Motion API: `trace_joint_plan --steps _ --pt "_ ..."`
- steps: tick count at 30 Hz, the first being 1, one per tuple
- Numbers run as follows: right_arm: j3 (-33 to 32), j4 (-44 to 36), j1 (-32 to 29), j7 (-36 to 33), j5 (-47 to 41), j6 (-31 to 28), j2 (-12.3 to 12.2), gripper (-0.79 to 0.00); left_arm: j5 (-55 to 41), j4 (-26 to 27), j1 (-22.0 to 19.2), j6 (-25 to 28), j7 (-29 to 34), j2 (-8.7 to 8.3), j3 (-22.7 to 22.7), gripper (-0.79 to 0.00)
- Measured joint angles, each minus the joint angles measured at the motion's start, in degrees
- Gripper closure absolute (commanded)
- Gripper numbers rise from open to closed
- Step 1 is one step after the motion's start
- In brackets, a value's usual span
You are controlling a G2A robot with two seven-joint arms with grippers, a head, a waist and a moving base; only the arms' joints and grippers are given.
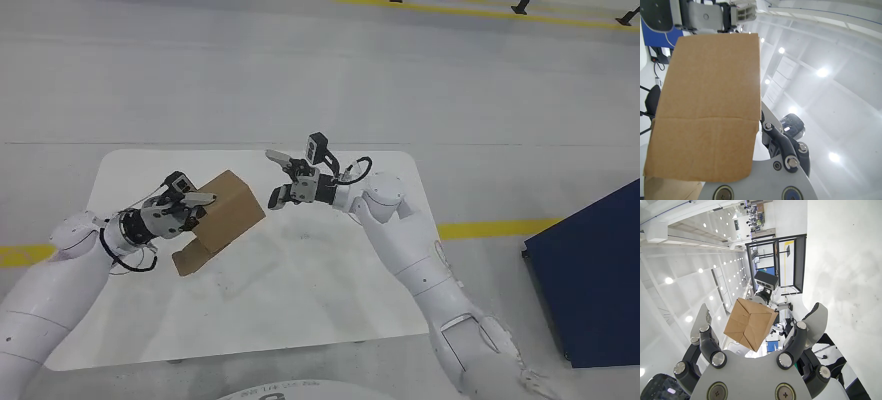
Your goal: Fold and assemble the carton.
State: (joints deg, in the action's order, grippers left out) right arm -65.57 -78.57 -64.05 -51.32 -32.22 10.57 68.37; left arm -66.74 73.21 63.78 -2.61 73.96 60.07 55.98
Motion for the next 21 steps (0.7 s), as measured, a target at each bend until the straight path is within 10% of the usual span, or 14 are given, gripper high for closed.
trace_joint_plan --steps 6,21 --pt "-0.5 -0.3 -0.3 1.1 -0.1 0.2 -0.1 -0.785 8.4 3.3 1.6 1.8 -6.7 -0.68 2.0 0.0" --pt "-3.7 -0.7 -1.6 1.4 -2.0 -0.4 -0.8 -0.785 41.2 27.8 9.5 -23.8 -37.9 -3.67 3.4 0.0"
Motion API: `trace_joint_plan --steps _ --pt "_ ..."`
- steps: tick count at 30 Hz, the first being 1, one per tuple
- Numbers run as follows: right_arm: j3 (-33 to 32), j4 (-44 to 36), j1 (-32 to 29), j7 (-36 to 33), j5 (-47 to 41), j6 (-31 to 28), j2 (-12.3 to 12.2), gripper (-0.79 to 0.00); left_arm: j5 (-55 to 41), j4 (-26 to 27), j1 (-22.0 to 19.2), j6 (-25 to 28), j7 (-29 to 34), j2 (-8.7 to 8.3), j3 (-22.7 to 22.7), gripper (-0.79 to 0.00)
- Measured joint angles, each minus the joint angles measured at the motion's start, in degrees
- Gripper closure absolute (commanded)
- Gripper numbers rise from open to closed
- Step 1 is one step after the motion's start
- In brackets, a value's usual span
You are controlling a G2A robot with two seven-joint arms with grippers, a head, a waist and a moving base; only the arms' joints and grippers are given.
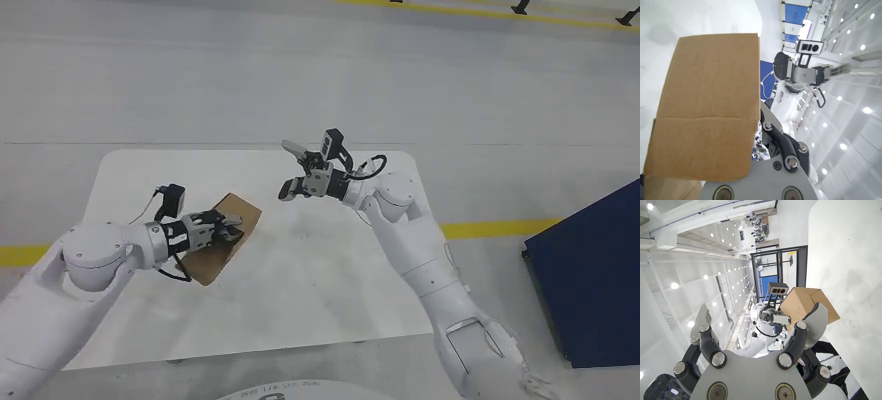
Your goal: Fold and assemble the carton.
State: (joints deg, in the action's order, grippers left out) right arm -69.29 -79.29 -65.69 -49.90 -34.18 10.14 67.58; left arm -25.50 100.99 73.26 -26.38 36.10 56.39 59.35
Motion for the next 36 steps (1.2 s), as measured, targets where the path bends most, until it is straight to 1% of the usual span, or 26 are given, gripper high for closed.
trace_joint_plan --steps 2,5,9,11,12,15,16,18,20,21,22,27,30,33,36 --pt "0.4 -0.2 0.0 0.8 0.3 0.0 0.1 -0.785 2.8 1.8 0.2 -2.6 -2.0 -0.04 -0.6 0.0" --pt "1.0 -0.2 0.1 1.5 0.3 -0.1 0.2 -0.785 4.4 3.6 0.5 -4.7 -2.8 -0.07 -1.0 0.0" --pt "1.4 -0.1 0.3 2.3 0.6 -0.3 0.3 -0.785 5.3 3.4 0.3 -7.3 -1.6 -0.18 -1.1 0.0" --pt "1.4 -0.2 0.2 2.6 0.5 -0.6 0.3 -0.785 8.7 2.7 -1.2 -11.6 0.2 -0.28 -3.0 0.0" --pt "1.3 -0.2 0.1 2.6 0.4 -0.7 0.3 -0.785 11.1 2.5 -2.3 -14.1 1.4 -0.31 -4.4 0.0" --pt "0.7 -0.3 -0.3 2.5 0.1 -1.1 0.2 -0.785 20.2 1.5 -7.3 -24.0 6.8 -0.13 -11.3 0.0" --pt "0.5 -0.3 -0.5 2.4 0.0 -1.3 0.1 -0.785 22.9 1.0 -9.7 -27.6 9.4 0.14 -14.4 0.0" --pt "0.0 -0.5 -0.9 2.2 -0.1 -1.6 0.0 -0.785 25.2 -0.4 -13.1 -31.1 12.0 0.68 -18.7 0.0" --pt "-0.7 -0.8 -1.5 1.9 -0.4 -2.1 -0.1 -0.785 24.3 -2.0 -16.8 -31.5 11.1 1.37 -22.9 -0.012" --pt "-1.1 -0.9 -1.7 1.7 -0.6 -2.2 -0.2 -0.785 23.6 -2.6 -18.3 -31.6 10.5 1.67 -24.4 -0.416" --pt "-1.6 -1.0 -2.0 1.6 -0.9 -2.4 -0.3 -0.785 22.7 -3.5 -20.2 -31.6 10.1 2.03 -26.4 -0.785" --pt "-3.2 -1.7 -3.1 1.0 -1.5 -2.6 -0.7 -0.785 19.9 -5.9 -27.0 -31.6 10.2 3.47 -33.8 -0.785" --pt "-3.6 -2.0 -3.5 0.9 -1.6 -2.7 -0.8 -0.785 17.9 -6.5 -29.4 -31.6 10.2 3.98 -36.1 -0.785" --pt "-3.8 -2.4 -3.9 1.0 -1.5 -2.8 -0.9 -0.785 16.5 -6.0 -30.8 -31.6 10.2 4.1 -36.9 -0.785" --pt "-4.0 -2.7 -4.1 1.1 -1.6 -2.8 -0.9 -0.785 14.5 -3.4 -30.0 -31.6 7.8 3.62 -34.1 -0.785"
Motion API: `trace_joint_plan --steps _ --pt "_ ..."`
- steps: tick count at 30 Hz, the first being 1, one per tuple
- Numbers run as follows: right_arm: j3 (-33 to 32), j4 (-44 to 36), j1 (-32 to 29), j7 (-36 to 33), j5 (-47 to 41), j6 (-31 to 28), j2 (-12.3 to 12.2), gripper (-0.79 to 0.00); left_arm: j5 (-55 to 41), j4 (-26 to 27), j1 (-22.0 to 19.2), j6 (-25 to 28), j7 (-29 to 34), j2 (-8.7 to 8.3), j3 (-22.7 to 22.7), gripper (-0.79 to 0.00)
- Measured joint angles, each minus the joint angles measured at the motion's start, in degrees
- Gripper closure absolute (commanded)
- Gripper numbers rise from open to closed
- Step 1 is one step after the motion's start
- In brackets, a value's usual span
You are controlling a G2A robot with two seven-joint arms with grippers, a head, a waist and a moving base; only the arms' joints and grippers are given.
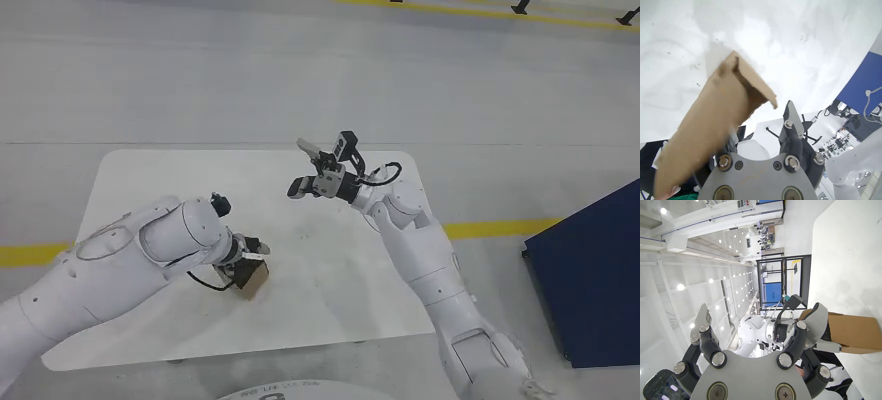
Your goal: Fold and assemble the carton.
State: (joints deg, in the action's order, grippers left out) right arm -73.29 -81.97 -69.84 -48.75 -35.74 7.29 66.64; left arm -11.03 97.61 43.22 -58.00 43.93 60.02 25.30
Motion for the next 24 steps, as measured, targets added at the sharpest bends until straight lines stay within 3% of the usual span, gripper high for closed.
trace_joint_plan --steps 3,6,13,17,21,24 --pt "0.0 -0.4 -0.3 0.3 0.4 -0.1 -0.1 -0.785 -4.4 5.6 4.0 1.3 -4.4 -1.37 6.4 -0.785" --pt "-0.1 -0.9 -0.8 0.7 1.0 -0.4 -0.1 -0.785 -9.0 11.6 10.9 6.9 -7.7 -3.73 14.9 -0.785" --pt "0.1 -2.5 -2.0 2.7 7.4 -1.5 -0.6 -0.785 -11.8 21.4 31.6 19.0 -7.0 -9.87 36.9 -0.785" --pt "0.5 -3.6 -3.4 2.2 16.3 -3.3 -1.3 -0.785 -14.1 21.7 42.6 26.4 -3.6 -11.96 48.9 -0.785" --pt "2.1 -4.4 -3.8 6.4 23.8 -2.6 -1.4 -0.785 -17.6 19.7 53.2 34.7 -0.5 -13.0 60.3 -0.785" --pt "2.7 -5.1 -3.6 8.1 24.1 -1.5 -1.3 -0.785 -20.3 17.3 57.9 39.2 1.8 -13.17 65.4 -0.785"
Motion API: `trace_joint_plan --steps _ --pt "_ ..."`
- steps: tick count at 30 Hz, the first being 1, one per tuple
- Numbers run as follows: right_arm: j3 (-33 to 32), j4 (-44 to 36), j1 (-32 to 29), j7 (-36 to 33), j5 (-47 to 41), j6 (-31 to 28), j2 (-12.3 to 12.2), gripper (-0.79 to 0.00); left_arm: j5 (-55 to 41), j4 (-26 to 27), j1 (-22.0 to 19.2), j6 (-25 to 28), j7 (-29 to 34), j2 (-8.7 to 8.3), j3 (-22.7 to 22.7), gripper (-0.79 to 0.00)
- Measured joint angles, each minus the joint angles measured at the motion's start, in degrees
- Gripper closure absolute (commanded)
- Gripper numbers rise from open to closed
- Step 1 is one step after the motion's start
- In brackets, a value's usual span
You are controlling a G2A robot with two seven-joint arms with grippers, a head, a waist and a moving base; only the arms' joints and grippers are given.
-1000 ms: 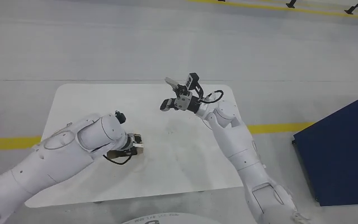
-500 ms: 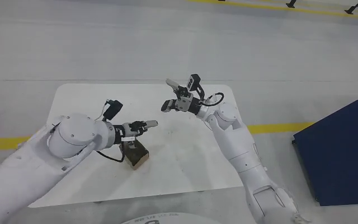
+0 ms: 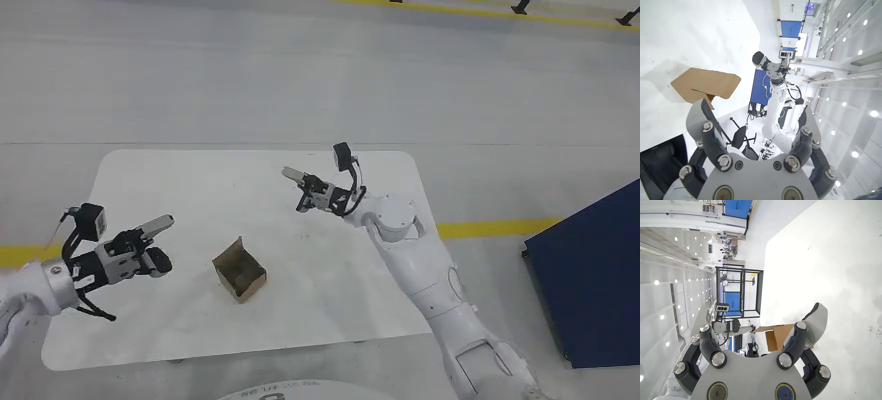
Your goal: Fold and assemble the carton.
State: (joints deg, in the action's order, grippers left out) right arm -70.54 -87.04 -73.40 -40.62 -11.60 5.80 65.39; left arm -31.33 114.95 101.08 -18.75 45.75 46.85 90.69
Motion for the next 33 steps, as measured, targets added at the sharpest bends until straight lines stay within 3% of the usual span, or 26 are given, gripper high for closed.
trace_joint_plan --steps 5,10,12,14,20,25,33 --pt "0.0 0.0 0.0 -0.2 -0.1 -0.1 0.0 -0.785 -8.9 -7.9 0.5 7.2 9.3 0.27 1.8 -0.785" --pt "1.1 -1.2 -0.5 -1.1 1.1 -0.7 -0.2 -0.785 -8.2 -7.7 0.5 7.0 8.4 0.27 1.7 -0.785" --pt "4.4 -4.3 -1.7 -1.8 6.1 -1.8 -0.5 -0.785 -8.3 -7.7 0.5 7.0 8.4 0.27 1.7 -0.785" --pt "7.8 -8.0 -4.4 1.8 17.1 -1.1 -0.7 -0.785 -8.3 -7.7 0.5 7.1 8.4 0.27 1.7 -0.785" --pt "13.9 -12.0 -6.8 7.5 43.0 7.1 -0.6 -0.785 -8.3 -7.7 0.5 7.1 8.4 0.27 1.7 -0.785" --pt "17.5 -12.6 -7.3 8.6 50.0 8.3 -0.2 -0.779 -8.3 -7.7 0.5 7.1 8.4 0.27 1.7 -0.785" --pt "19.3 -14.9 -9.2 6.5 55.2 3.4 -0.5 -0.671 -8.3 -7.7 0.5 7.1 8.4 0.27 1.7 -0.785"
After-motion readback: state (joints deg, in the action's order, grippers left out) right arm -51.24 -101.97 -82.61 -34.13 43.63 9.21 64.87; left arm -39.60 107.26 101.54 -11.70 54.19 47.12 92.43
